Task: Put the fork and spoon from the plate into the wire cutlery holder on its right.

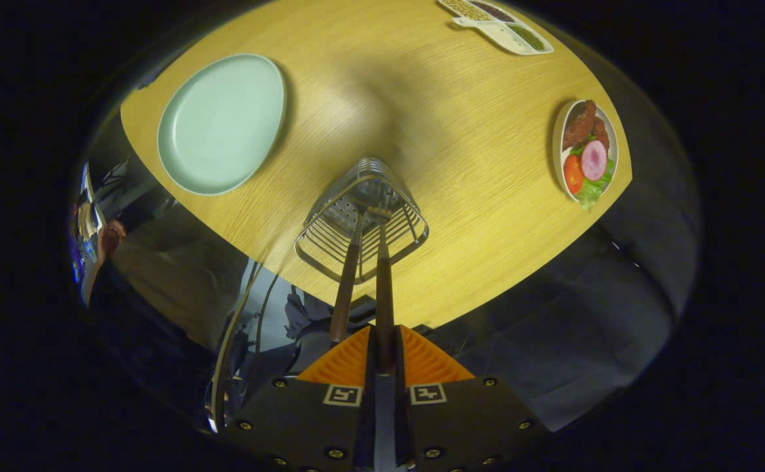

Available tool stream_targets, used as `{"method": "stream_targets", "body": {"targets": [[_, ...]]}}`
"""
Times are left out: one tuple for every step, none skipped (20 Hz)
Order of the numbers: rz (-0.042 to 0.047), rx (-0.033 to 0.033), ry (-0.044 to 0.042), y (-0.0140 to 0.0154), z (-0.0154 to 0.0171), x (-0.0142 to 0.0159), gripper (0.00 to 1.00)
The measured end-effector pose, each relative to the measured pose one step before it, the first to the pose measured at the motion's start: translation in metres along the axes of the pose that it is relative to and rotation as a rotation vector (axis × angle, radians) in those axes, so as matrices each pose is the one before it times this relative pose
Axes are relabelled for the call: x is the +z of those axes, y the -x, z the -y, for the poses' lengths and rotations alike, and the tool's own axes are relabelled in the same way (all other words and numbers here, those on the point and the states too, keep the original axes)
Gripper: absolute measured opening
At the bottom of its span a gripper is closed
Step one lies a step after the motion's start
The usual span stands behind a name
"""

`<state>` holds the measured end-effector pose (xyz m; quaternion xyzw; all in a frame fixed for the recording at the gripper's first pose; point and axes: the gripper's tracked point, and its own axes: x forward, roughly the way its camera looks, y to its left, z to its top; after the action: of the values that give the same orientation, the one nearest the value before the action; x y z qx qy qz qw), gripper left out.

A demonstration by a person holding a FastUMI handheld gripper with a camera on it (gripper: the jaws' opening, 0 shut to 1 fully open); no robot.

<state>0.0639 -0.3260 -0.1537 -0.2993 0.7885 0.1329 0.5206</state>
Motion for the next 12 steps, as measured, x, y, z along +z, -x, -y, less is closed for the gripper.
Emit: {"method": "stream_targets", "body": {"targets": [[0.02139, 0.00844, -0.01429, 0.0036, -0.00078, -0.00338, 0.12], [0.02455, 0.00742, -0.01818, 0.00874, 0.00041, -0.00319, 0.12], [0.02085, 0.00991, -0.02155, 0.00344, -0.00055, -0.00529, 0.16], [0.02734, 0.01872, -0.02513, 0.00049, -0.0019, -0.00421, 0.3], [0.03386, 0.02186, -0.01943, 0.00553, -0.00201, -0.00275, 0.39], [0.03522, 0.01509, -0.02814, -0.00069, -0.00048, -0.00483, 0.39], [0.04466, 0.01092, -0.02791, 0.00589, -0.00058, -0.00119, 0.47], [0.06024, 0.00875, -0.02635, 0.0043, -0.00145, 0.00256, 0.48], [0.09889, 0.00316, -0.03944, 0.0074, -0.00259, 0.00706, 0.48], [0.09231, 0.00357, -0.03692, 0.00595, -0.00477, 0.00667, 0.48], [0.1273, 0.00053, -0.05012, 0.01013, -0.00662, 0.01021, 0.48], [0.13505, 0.00853, -0.04274, 0.00985, -0.00995, 0.0119, 0.48]]}}
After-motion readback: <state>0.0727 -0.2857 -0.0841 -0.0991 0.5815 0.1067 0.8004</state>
